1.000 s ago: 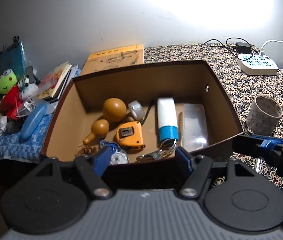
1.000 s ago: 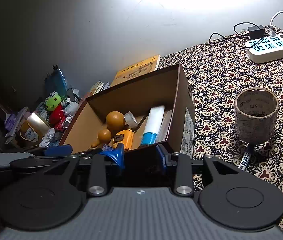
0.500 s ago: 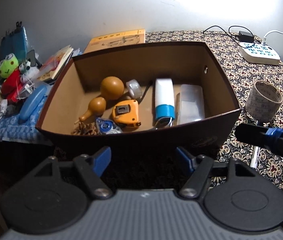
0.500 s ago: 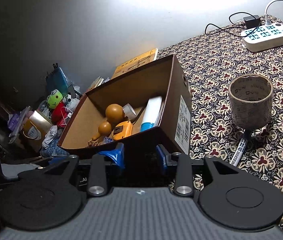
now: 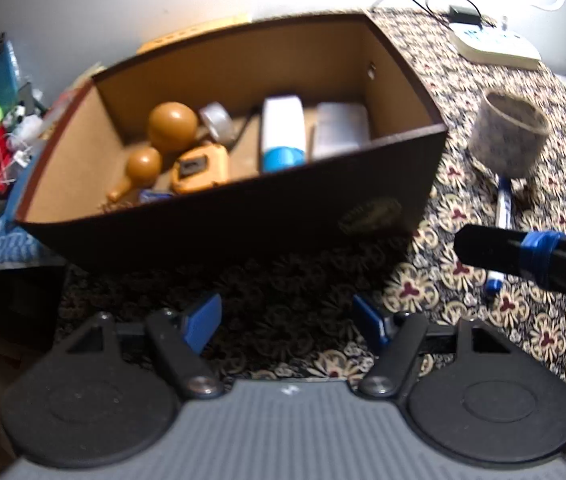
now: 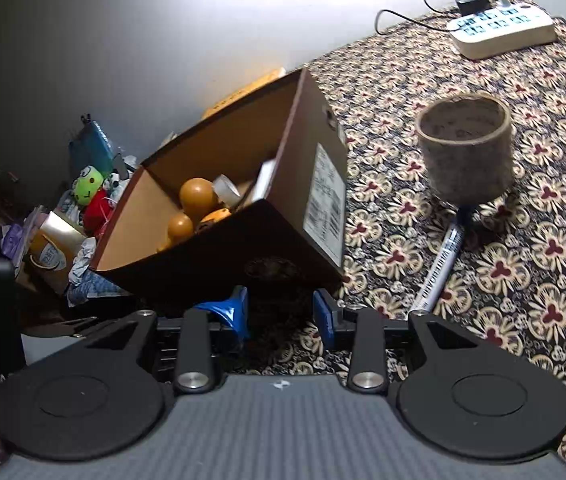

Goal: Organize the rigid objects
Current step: 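Raise the open left gripper out of the cardboard box, then move the left gripper toward the brown packing-tape roll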

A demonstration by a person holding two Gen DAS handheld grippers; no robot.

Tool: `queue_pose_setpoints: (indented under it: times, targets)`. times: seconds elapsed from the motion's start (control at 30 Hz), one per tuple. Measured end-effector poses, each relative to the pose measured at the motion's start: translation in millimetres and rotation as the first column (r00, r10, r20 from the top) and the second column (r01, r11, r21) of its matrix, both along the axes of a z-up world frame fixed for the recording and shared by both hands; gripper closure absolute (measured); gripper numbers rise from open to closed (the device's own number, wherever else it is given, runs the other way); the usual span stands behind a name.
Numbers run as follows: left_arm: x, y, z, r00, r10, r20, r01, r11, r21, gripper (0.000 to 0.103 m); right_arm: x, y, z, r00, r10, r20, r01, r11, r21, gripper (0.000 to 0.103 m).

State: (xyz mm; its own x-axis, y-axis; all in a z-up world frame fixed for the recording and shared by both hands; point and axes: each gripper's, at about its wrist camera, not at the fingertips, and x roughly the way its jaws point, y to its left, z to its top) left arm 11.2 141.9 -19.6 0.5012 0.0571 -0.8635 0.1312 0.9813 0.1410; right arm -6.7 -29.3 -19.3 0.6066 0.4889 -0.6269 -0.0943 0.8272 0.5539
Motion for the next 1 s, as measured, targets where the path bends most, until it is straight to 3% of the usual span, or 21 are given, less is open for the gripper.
queue_pose_setpoints:
  times: [0.5, 1.0]
  targets:
    - [8, -16, -12, 0.998, -0.056, -0.030, 0.056, 0.998, -0.011, 0.032, -8, -16, -14, 0.997, -0.060, -0.054, 0.060, 0.998, -0.011, 0.084]
    - [10, -11, -16, 0.998, -0.041, -0.040, 0.041, 0.999, -0.010, 0.031, 1, -9, -25, 0.996, -0.031, -0.087, 0.032, 1.000, 0.000, 0.084]
